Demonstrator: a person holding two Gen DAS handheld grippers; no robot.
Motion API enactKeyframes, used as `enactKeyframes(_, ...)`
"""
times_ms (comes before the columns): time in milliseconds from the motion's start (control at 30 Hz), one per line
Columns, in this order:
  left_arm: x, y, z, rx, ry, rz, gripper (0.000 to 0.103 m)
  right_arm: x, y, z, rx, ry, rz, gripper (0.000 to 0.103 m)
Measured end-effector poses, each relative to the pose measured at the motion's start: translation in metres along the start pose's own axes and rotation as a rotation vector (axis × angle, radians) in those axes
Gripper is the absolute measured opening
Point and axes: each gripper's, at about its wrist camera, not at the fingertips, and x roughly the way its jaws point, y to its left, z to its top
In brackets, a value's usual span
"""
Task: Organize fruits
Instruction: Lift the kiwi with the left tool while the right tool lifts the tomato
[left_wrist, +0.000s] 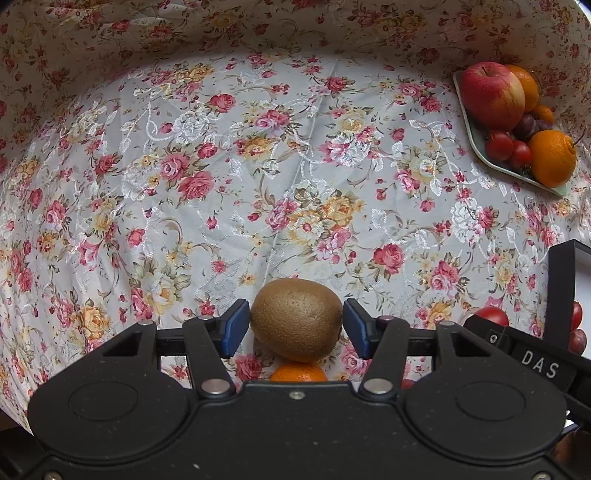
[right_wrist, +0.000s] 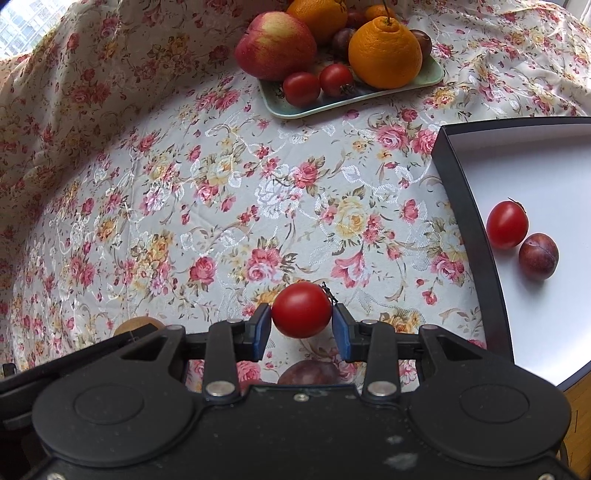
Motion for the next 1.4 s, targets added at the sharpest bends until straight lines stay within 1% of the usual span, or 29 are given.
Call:
enactKeyframes(300, 0.009, 0.0, 0.001, -0.001, 0.024, -0.005, 0.064, -0.001, 0.003, 0.003, 0.0, -0.003, 0.019, 0.038)
enactKeyframes(567, 0.017, -0.005, 0.0, 0.015, 0.04, 0.025, 0.064, 0.0, 0.003, 0.005, 0.01, -0.009, 0.024, 0.038)
enactKeyframes(867, 0.028, -0.006, 0.0, 0.016, 0.064, 0.03, 0.064, 0.001, 0.005, 0.008, 0.012, -0.01, 0.033, 0.038)
enactKeyframes(1267, 0.032, -0.009, 0.0, 0.027, 0.056, 0.032, 0.063, 0.001, 0.006, 0.009, 0.012, -0.009, 0.035, 0.038)
enactKeyframes(1400, 0.032, -0.008, 0.0, 0.005, 0.056, 0.022, 0.063, 0.0, 0.006, 0.009, 0.012, -0.011, 0.035, 0.038)
